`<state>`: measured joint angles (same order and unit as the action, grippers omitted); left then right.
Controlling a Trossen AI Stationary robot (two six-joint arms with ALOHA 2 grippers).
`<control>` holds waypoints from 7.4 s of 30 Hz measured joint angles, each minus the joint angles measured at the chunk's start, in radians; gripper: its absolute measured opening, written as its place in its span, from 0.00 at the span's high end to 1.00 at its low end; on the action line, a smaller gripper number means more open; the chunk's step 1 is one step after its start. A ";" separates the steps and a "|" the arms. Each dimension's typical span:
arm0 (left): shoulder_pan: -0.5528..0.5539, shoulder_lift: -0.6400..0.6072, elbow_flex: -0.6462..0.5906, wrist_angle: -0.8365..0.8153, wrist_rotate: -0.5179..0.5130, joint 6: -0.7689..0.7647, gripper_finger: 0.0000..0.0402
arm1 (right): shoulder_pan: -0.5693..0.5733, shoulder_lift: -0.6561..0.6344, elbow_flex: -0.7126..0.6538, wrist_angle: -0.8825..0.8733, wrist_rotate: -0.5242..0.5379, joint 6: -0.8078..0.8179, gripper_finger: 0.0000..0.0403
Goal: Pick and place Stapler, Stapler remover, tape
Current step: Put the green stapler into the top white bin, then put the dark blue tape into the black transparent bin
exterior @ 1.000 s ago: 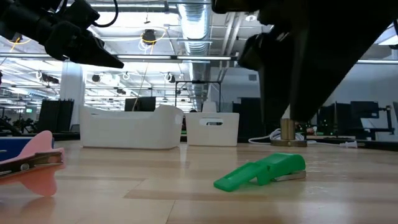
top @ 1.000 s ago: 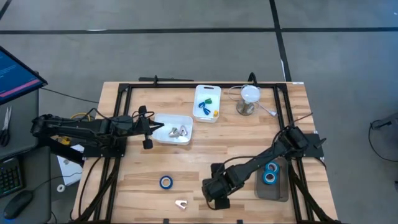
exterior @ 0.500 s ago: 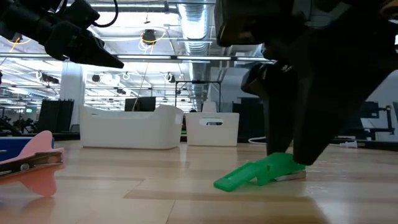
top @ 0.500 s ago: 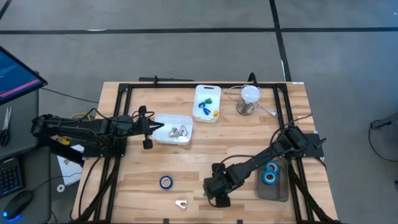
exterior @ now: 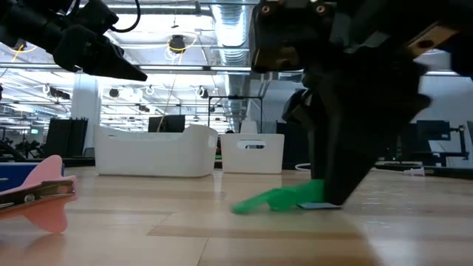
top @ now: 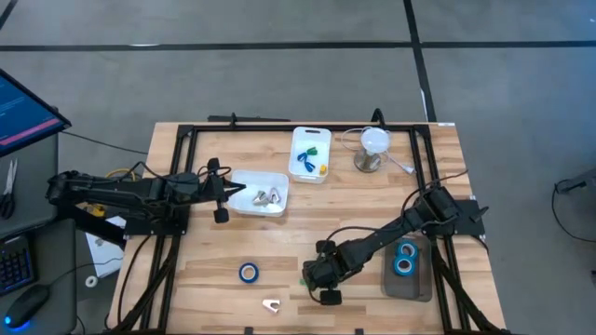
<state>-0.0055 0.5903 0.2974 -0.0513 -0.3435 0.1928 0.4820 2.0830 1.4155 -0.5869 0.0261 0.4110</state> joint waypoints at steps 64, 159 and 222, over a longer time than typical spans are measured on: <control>-0.001 0.000 0.000 0.001 0.000 0.001 0.98 | -0.827 -0.156 0.000 -0.066 0.104 -0.149 0.85; -0.588 0.687 0.372 -0.267 0.165 -0.774 0.99 | -0.492 -0.676 -0.637 0.239 0.681 -0.052 1.00; -0.538 1.001 0.486 -0.325 0.238 -0.670 0.95 | -0.491 -0.631 -0.637 0.286 0.678 -0.071 1.00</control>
<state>-0.5434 1.5909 0.7834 -0.3767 -0.1053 -0.4769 -0.0090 1.4525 0.7784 -0.3005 0.7038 0.3405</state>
